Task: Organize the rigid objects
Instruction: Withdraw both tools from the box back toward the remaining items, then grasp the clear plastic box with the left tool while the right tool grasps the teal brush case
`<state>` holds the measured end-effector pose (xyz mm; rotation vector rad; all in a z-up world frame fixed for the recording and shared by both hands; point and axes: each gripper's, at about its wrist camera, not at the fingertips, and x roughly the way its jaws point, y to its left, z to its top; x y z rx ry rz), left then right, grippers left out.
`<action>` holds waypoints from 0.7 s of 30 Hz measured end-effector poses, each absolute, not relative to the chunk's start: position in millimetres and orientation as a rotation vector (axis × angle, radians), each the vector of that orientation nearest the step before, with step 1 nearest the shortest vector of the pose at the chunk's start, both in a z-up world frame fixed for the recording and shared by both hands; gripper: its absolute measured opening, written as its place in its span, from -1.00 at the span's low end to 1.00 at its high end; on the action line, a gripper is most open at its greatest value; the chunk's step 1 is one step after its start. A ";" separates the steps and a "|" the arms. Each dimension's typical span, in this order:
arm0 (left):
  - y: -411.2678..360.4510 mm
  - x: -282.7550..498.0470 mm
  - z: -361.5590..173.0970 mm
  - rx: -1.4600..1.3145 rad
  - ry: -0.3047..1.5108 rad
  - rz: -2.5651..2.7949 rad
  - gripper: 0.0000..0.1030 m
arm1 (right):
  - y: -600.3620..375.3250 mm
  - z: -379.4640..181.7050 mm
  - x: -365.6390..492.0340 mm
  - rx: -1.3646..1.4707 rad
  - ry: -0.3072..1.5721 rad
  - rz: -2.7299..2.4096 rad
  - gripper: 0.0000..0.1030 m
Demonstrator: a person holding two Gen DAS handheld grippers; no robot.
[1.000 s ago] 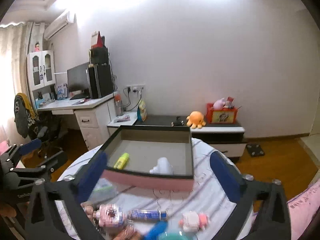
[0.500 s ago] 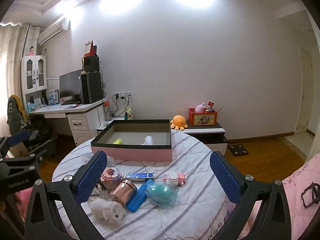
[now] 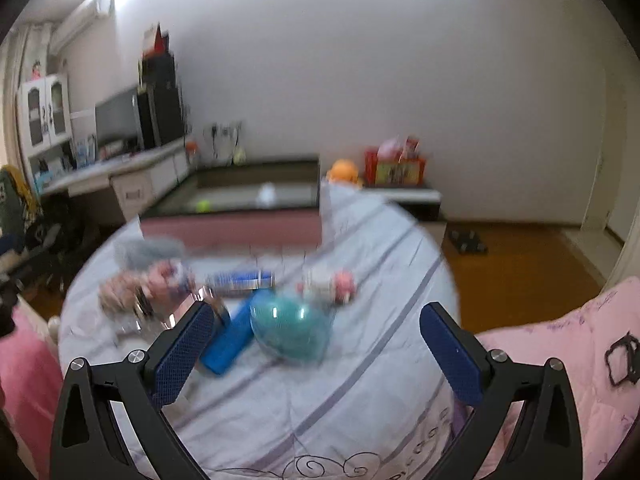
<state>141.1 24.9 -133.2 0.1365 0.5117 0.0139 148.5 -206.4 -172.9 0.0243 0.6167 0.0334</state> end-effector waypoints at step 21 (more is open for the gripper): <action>41.9 237.8 -180.3 0.069 0.702 -0.025 1.00 | -214.5 -218.3 200.5 0.134 0.745 0.175 0.41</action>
